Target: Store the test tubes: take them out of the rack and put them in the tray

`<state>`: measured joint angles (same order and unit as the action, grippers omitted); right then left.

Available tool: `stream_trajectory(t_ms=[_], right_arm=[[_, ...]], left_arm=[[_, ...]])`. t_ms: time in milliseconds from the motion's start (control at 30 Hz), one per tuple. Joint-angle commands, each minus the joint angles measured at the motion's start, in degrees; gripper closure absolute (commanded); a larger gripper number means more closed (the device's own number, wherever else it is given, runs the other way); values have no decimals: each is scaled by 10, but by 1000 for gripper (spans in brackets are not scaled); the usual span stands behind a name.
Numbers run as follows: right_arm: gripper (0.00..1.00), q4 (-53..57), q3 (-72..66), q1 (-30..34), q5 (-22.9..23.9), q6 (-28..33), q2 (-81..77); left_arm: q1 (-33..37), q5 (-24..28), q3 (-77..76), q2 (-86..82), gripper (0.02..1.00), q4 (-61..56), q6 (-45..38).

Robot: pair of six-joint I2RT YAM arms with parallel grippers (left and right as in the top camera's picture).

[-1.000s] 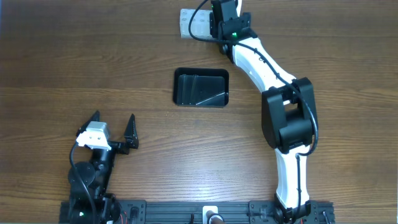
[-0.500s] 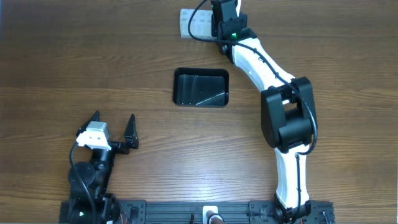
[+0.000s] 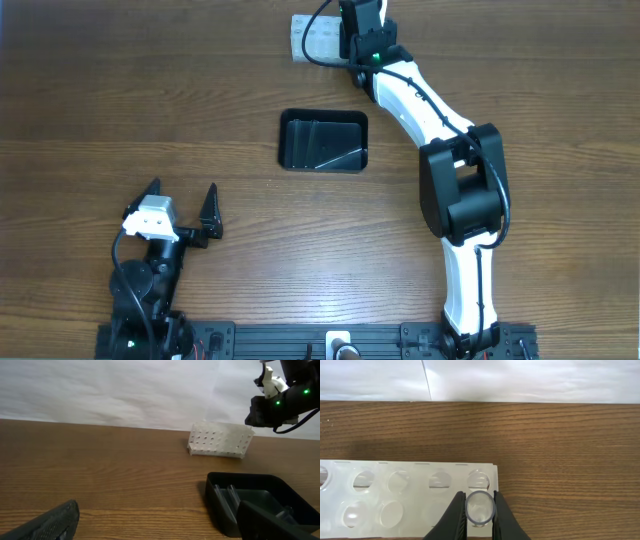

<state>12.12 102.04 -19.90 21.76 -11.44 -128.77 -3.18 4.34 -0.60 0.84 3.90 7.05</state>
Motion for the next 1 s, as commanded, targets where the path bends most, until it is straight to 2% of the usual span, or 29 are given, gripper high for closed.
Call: stream_trajectory(t_ms=[33, 333, 767, 867, 1000], right_arm=[[921, -3, 0, 1, 2, 2, -9], [928, -8, 0, -5, 2, 2, 31], [934, 11, 0, -26, 25, 18, 226], [932, 55, 0, -40, 25, -2, 249], [919, 159, 0, -65, 24, -72, 262]], left_arm=[[3, 7, 3, -5, 20, 2, -6], [3, 7, 3, -5, 18, 2, -6], [3, 7, 3, -5, 18, 2, -6], [3, 7, 3, -5, 18, 2, -6], [4, 7, 3, -5, 18, 2, -6]])
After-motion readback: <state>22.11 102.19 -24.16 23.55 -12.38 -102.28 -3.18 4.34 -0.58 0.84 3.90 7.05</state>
